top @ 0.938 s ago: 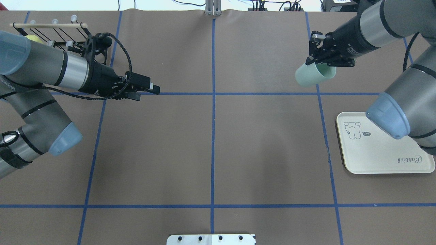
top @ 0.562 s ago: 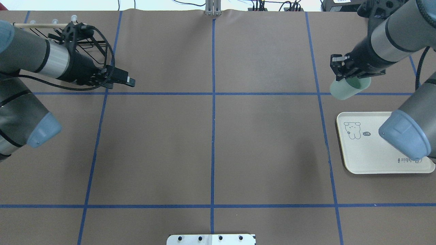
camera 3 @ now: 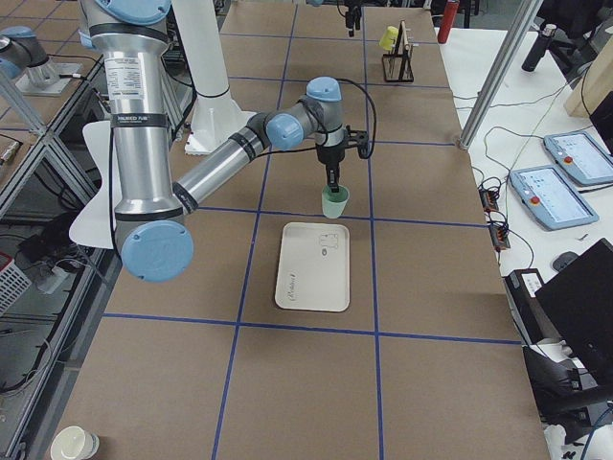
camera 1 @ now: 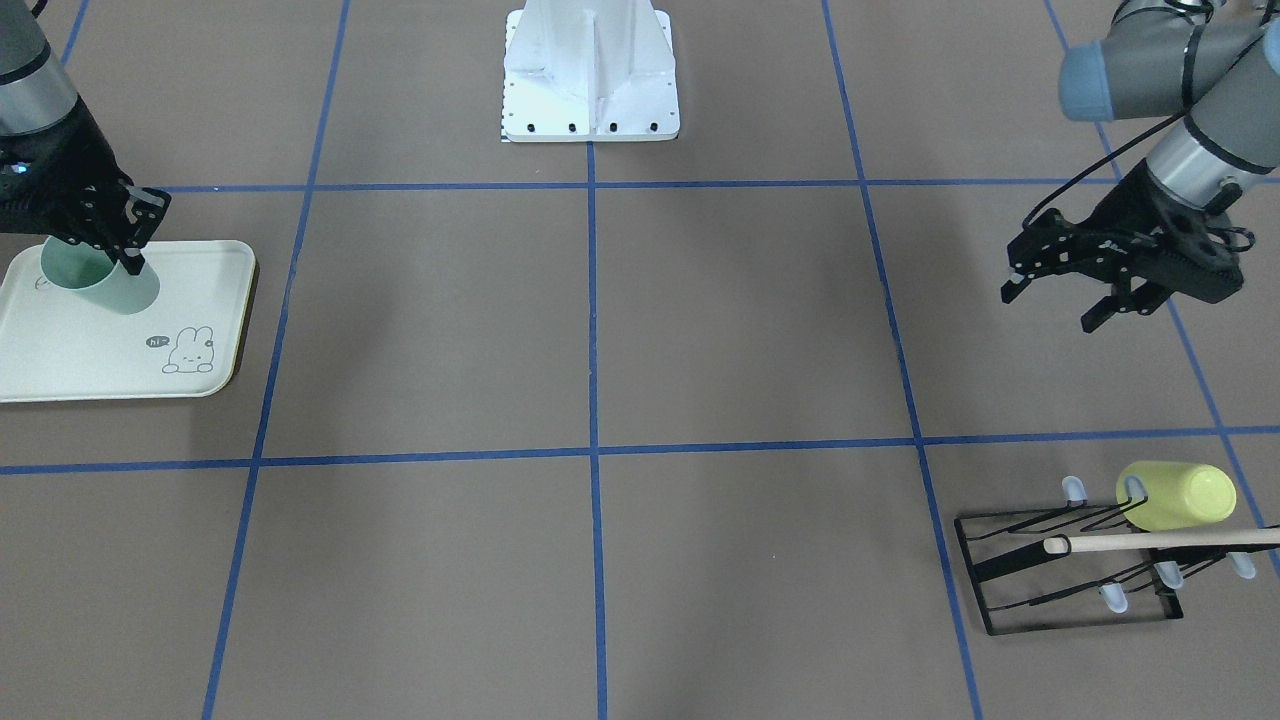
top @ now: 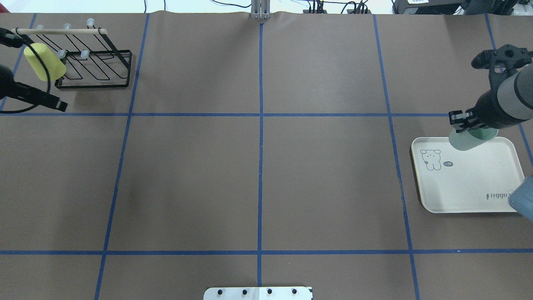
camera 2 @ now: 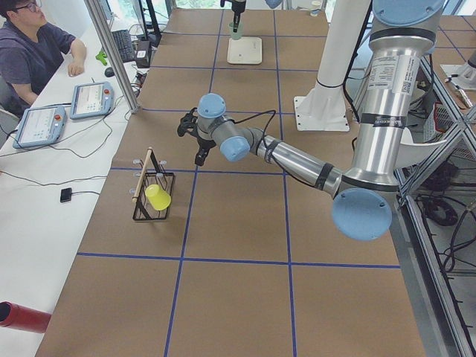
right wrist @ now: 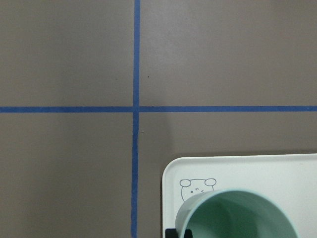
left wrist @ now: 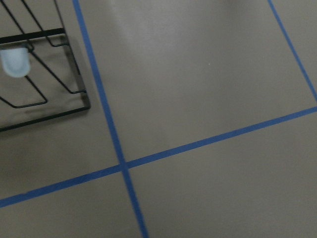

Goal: Left arm grabs green cup and hands to right arm on tray

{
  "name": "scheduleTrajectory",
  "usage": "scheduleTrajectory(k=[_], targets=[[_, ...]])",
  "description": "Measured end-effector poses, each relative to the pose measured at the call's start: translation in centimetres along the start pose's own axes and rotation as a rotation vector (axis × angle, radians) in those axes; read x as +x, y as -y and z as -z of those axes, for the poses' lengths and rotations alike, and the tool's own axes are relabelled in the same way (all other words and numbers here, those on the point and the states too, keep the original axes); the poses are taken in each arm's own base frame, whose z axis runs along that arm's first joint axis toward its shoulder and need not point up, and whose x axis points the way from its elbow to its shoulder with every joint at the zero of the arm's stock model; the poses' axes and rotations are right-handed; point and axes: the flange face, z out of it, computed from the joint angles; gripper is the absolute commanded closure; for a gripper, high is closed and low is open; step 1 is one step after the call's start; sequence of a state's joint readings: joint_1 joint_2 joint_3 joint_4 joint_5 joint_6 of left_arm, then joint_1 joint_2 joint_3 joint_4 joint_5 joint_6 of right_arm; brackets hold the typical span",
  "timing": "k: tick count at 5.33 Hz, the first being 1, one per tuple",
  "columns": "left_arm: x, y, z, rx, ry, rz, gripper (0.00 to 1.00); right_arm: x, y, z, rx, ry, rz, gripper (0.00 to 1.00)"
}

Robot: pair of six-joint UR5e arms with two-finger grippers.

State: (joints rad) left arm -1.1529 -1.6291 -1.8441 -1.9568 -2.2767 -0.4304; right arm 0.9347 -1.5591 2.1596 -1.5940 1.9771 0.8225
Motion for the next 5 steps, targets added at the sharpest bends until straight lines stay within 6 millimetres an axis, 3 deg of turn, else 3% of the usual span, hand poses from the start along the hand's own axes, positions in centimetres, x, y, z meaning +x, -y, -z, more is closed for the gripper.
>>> scheduleTrajectory(k=[2,3,4,5], targets=[[-11.3,-4.1,4.8,-0.119,0.131,-0.02,0.0,4.9,-2.3,-3.8,0.03,0.033,0.023,1.0],[-16.2,-6.1,8.1,-0.17,0.163,-0.012,0.0,6.4,-3.0,-5.3,0.037,0.042,0.029,1.0],[-19.8,-7.8,10.9,-0.182,0.178,-0.012,0.0,7.4,-3.2,-7.1,0.041,0.049,0.035,1.0],[-21.4,-8.7,12.5,-0.173,0.187,-0.005,0.0,8.1,-3.4,-9.1,0.051,0.05,0.04,1.0]])
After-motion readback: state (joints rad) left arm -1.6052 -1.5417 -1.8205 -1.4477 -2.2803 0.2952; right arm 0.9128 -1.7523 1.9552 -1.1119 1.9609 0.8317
